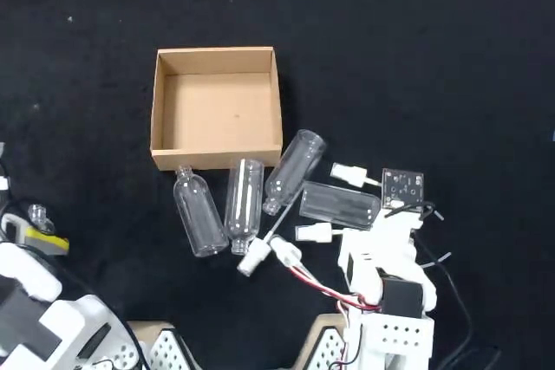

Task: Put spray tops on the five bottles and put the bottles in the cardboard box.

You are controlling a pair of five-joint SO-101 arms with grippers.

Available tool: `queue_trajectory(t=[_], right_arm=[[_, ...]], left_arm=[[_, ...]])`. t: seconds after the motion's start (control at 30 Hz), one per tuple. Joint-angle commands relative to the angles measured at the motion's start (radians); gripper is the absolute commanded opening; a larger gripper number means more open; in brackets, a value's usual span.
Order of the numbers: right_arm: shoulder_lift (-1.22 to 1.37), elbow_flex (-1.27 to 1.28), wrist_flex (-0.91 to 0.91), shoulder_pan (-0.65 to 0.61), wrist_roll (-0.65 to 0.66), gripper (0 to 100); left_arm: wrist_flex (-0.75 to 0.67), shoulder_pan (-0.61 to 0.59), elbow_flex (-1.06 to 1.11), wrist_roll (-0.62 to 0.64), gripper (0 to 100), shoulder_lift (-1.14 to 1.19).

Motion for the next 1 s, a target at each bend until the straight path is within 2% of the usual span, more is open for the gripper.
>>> queue_trajectory(t=[0.0, 0.33, 0.57, 0.67, 0.83, 0.97], right_arm=[[-0.091, -0.002, 0.008, 0.020, 0.008, 1.1], [-0.091, -0.002, 0.008, 0.020, 0.008, 1.1], [-0.091, -0.002, 0.008, 0.020, 0.008, 1.1], [-0.091, -0.002, 0.008, 0.020, 0.008, 1.1], [-0.091, -0.002, 0.008, 0.018, 0.008, 1.1], [-0.093, -0.002, 0.006, 0.015, 0.008, 1.1]], left_arm=[[0.018, 0.035, -0.116, -0.015, 37, 0.017], [0.021, 0.053, -0.159, 0.023, 37, 0.226], [0.029, 0.031, -0.151, 0.020, 37, 0.226], [0.029, 0.044, -0.151, 0.020, 30, 0.210], [0.031, 0.082, -0.114, 0.029, 2, 0.176], [0.035, 0.114, -0.068, 0.035, 6, 0.095]])
